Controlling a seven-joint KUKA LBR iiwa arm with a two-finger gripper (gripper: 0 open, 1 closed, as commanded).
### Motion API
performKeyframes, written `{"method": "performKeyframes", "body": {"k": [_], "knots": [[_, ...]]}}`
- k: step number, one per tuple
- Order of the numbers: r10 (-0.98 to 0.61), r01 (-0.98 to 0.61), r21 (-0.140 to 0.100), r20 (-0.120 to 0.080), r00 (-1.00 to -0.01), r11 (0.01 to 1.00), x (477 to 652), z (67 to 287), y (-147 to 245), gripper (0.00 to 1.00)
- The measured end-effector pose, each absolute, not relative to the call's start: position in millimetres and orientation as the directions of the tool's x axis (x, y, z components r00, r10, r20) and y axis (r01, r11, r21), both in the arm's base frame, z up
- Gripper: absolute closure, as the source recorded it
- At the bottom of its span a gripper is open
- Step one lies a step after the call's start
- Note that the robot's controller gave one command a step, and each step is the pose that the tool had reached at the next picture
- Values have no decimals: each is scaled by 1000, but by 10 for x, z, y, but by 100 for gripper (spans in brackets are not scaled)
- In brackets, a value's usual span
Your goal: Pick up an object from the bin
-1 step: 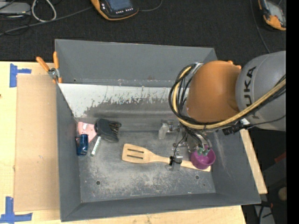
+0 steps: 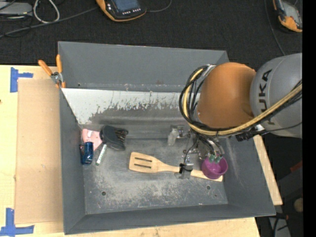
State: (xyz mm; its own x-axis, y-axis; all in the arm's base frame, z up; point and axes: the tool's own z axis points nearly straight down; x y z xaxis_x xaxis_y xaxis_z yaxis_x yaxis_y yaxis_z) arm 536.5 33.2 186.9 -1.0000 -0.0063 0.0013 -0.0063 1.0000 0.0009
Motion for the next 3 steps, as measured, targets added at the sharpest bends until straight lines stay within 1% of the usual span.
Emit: {"method": "performKeyframes", "body": {"k": [1, 2, 3], "knots": [[-16, -16, 2, -2, -1000, 1000, 5508, 972, 524, 0], [-33, -33, 1, -10, -999, 999, 5473, 692, 603, 0], [-28, -28, 2, -3, -1000, 1000, 5479, 696, 589, 0]]}}
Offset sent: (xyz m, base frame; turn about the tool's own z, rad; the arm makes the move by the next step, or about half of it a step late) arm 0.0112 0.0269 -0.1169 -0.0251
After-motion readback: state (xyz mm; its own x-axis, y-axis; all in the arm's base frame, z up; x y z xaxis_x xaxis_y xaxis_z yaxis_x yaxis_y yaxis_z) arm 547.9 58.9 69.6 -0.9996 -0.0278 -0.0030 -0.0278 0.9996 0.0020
